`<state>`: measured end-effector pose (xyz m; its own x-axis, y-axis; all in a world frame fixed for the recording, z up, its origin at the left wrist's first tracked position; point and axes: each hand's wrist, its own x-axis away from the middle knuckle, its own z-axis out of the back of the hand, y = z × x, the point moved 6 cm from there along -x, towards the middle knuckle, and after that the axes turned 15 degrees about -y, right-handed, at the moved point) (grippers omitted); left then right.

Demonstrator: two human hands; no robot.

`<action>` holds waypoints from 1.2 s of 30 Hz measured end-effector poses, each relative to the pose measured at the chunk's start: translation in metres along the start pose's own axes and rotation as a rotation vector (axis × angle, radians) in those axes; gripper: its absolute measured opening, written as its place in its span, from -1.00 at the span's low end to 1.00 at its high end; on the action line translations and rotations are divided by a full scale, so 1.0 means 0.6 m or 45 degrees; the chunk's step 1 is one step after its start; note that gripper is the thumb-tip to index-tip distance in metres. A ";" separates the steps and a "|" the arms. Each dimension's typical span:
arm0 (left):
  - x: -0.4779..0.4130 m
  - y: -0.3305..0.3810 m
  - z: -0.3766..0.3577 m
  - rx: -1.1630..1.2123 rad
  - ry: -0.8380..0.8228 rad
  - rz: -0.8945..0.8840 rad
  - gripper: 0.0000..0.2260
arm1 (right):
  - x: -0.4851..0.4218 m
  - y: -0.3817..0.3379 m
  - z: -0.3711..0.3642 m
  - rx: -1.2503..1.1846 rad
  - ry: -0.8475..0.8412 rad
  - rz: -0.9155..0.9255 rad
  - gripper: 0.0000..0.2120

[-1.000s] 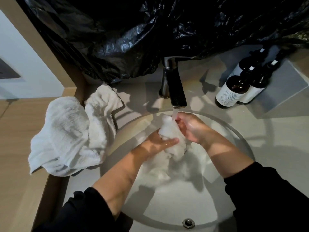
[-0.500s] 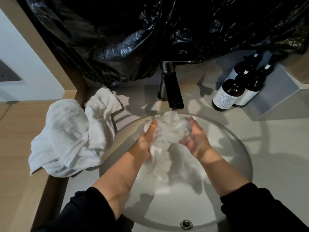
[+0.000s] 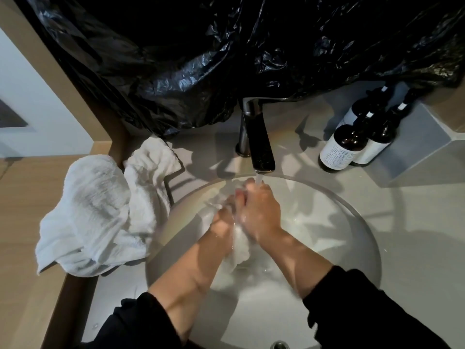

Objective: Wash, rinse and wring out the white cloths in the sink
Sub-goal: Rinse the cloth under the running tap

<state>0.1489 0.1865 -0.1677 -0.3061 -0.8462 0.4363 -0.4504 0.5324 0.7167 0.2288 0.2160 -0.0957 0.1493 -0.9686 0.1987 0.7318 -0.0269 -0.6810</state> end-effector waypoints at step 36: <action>0.051 0.077 -0.012 -1.380 -0.420 0.451 -0.45 | 0.065 0.197 0.154 0.010 -0.540 -0.576 -0.76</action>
<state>0.1249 0.1852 -0.1174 -0.5432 -0.5242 0.6558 0.5996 0.3045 0.7401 0.3823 0.1978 -0.1034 0.0735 -0.6792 0.7303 0.7890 -0.4083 -0.4591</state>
